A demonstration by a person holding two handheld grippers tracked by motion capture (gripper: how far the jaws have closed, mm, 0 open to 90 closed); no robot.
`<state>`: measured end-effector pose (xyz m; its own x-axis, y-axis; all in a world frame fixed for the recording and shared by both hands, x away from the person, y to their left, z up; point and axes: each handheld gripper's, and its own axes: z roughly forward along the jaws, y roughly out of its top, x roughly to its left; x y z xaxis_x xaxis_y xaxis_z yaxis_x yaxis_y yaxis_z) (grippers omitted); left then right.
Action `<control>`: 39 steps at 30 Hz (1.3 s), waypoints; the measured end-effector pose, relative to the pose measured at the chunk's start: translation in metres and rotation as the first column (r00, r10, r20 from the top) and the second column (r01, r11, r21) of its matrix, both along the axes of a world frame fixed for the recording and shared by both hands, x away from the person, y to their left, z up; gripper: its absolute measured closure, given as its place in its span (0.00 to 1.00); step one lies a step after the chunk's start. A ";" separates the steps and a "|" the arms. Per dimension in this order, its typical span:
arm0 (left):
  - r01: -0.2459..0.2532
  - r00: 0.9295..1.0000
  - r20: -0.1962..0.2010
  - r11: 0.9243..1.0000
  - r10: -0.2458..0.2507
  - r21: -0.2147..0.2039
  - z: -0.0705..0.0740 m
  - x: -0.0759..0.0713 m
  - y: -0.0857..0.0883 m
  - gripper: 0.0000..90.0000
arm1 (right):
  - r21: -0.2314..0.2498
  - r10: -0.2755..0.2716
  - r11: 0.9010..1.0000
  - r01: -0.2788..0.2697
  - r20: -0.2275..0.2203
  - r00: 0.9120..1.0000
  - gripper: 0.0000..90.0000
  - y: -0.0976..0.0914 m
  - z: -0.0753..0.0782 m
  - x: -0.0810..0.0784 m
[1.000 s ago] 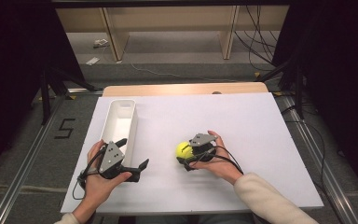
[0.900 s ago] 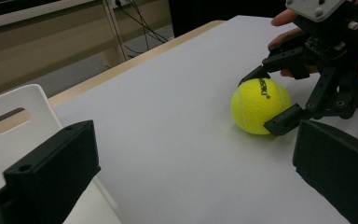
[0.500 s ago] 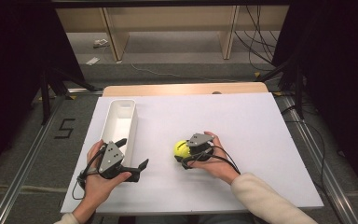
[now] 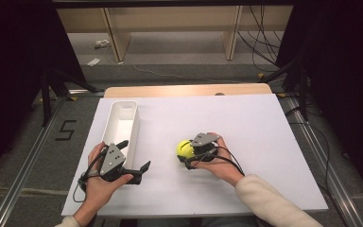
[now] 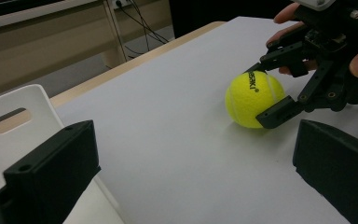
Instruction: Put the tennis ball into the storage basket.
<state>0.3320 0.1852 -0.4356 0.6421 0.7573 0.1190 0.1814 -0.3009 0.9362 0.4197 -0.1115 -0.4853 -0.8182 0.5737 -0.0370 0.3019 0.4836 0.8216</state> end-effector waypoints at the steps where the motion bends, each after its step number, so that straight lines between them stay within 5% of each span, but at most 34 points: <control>1: 0.000 1.000 0.000 1.000 0.000 0.000 0.000 0.000 0.000 0.00 | 0.002 0.002 1.000 -0.002 0.003 1.000 0.29 0.000 0.000 0.000; 39: -0.001 1.000 0.002 1.000 0.001 -0.003 0.000 0.000 0.001 0.00 | 0.039 -0.017 0.999 0.016 0.037 0.999 0.29 -0.003 0.018 0.002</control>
